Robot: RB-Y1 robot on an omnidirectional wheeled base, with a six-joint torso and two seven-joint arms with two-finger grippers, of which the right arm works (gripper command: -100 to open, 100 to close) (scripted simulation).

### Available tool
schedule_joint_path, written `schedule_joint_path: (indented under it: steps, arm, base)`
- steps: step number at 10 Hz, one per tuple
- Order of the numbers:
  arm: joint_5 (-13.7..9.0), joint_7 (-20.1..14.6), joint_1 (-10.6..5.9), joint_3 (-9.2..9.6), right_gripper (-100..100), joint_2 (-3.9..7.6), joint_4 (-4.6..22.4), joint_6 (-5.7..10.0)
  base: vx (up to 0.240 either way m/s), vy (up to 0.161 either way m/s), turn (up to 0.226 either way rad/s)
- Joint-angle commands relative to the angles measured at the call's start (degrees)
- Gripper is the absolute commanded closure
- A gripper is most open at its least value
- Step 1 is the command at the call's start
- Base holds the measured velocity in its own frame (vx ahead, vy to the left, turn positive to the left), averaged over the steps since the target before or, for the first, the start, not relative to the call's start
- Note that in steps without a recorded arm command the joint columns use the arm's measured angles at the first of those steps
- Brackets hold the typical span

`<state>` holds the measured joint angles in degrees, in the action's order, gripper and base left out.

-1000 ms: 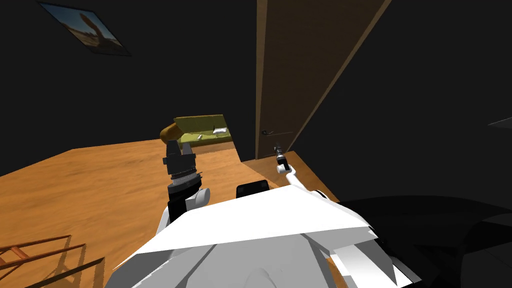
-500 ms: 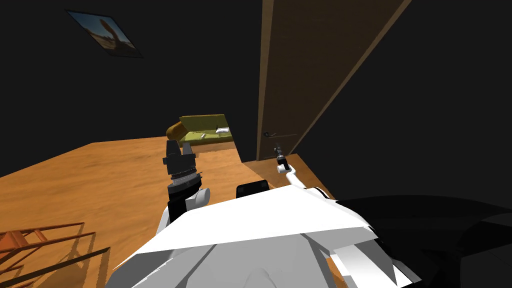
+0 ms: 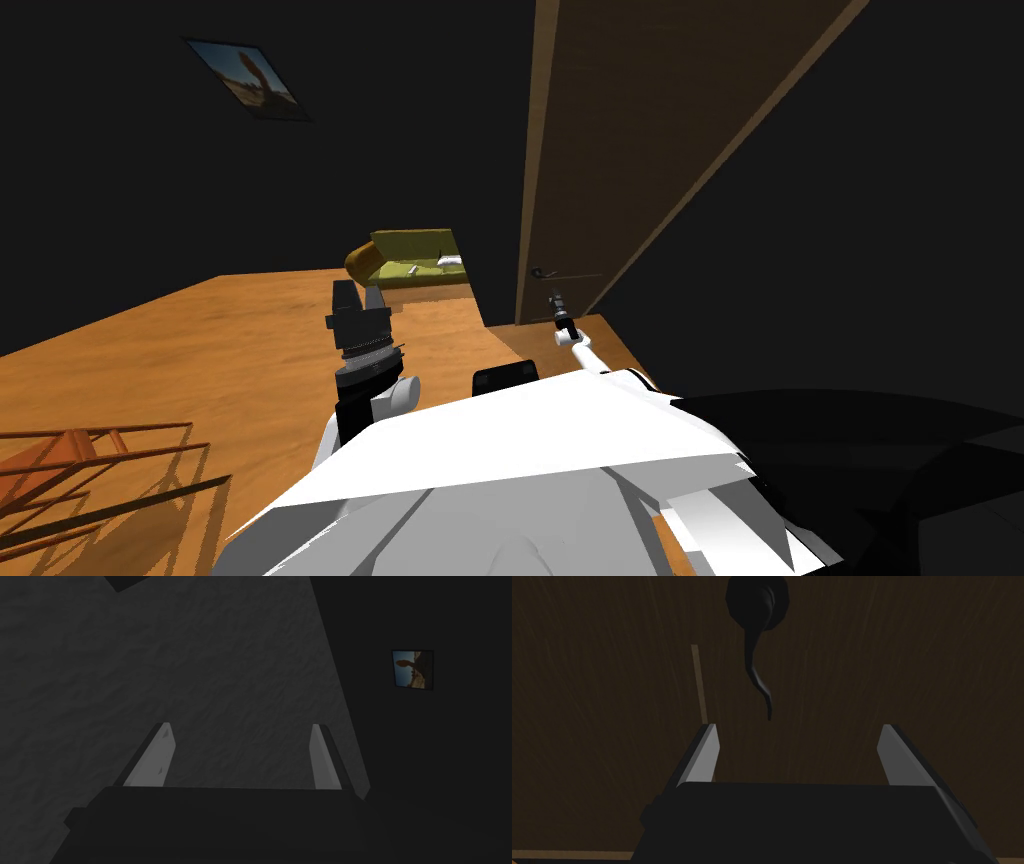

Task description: Pull the door open

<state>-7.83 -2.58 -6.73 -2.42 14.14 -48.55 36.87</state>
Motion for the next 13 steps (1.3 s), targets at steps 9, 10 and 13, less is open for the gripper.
schedule_joint_path:
  steps: [9,10,13]
  arm:
    - [-0.94,-1.72,-1.1,-1.14,-100,3.18,7.15,1.71]
    - [-1.29,-2.54,-0.57,-1.59,-100,4.22,7.69,2.32]
    - [-2.24,-4.8,0.9,-2.84,-100,7.08,9.22,3.99]
  base:
    - [0.097,-0.043,0.112]
    - [0.211,0.044,0.156]
    - [0.18,0.018,0.157]
